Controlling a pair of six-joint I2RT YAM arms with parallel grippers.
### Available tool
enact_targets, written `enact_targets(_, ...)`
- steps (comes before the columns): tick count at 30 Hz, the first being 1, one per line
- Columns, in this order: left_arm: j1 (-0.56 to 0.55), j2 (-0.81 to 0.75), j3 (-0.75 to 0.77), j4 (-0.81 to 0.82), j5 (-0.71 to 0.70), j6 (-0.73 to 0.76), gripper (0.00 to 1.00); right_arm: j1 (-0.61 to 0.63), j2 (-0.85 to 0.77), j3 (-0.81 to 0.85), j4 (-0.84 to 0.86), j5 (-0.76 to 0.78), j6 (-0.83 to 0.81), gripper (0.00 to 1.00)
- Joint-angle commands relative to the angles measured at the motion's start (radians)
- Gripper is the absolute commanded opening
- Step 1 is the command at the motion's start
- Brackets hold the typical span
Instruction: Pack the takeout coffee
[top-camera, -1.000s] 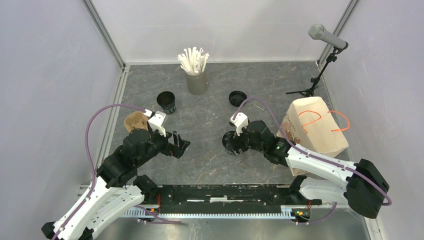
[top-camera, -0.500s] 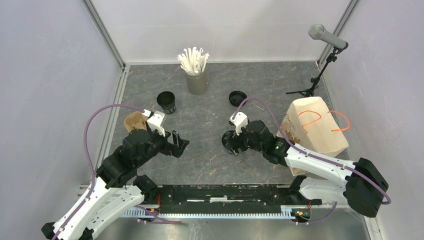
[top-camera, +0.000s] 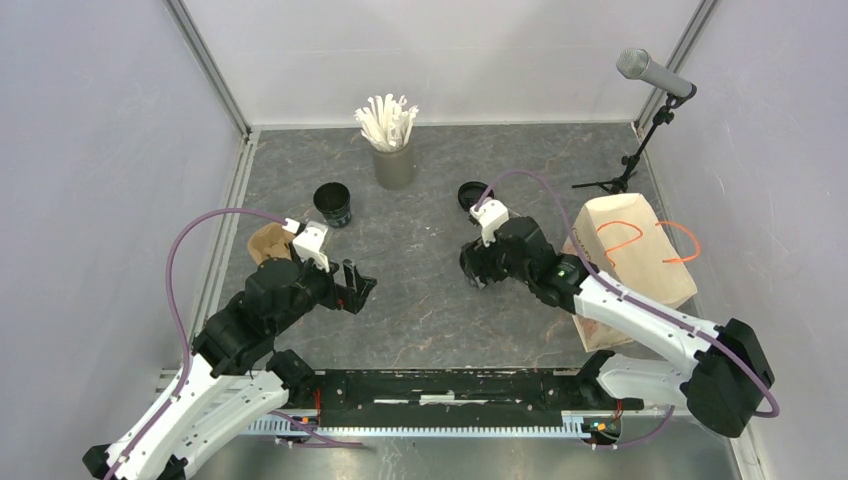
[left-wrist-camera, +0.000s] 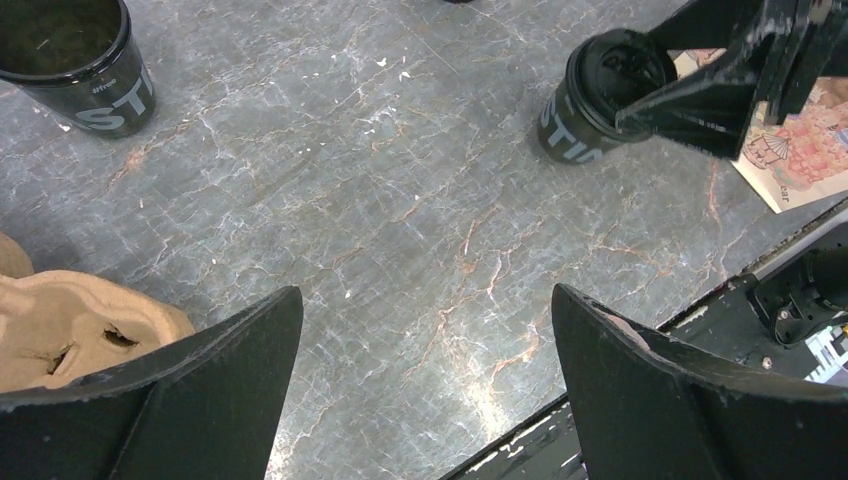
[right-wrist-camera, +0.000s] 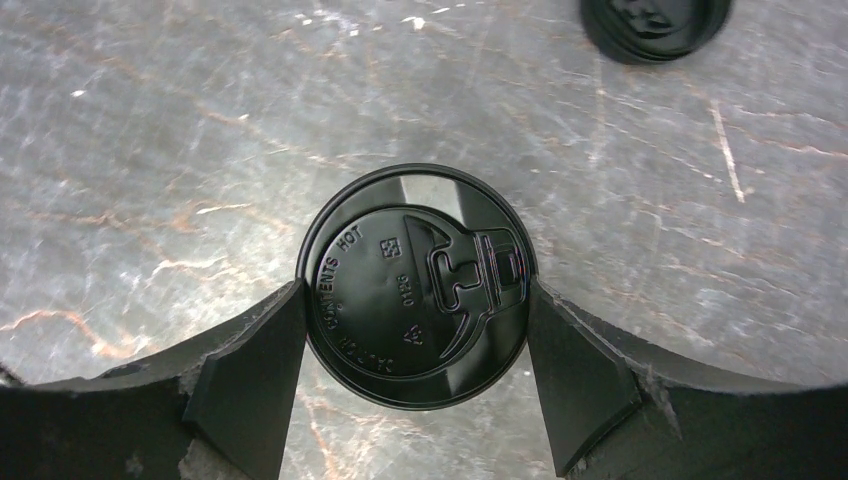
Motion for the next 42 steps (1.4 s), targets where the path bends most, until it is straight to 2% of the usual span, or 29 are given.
enact_targets(1,0.002,-0.003,0.009,-0.003,-0.027,0.034,1.00,-0.081,0.017,0.051,0.017,0.028,-0.032,0.71)
enact_targets(12,0.001,0.011,0.009,-0.003,-0.015,0.034,1.00,-0.243,0.125,0.135,0.109,0.077,-0.075,0.73)
enact_targets(25,0.002,0.011,0.006,-0.003,-0.015,0.033,1.00,-0.385,0.222,0.103,0.188,0.002,-0.038,0.73)
enact_targets(34,0.002,0.010,0.007,-0.002,-0.015,0.034,1.00,-0.399,0.229,0.137,0.146,0.004,-0.033,0.89)
enact_targets(42,0.002,0.020,0.006,-0.011,-0.049,0.028,1.00,-0.399,0.220,0.176,0.098,0.013,-0.046,0.94)
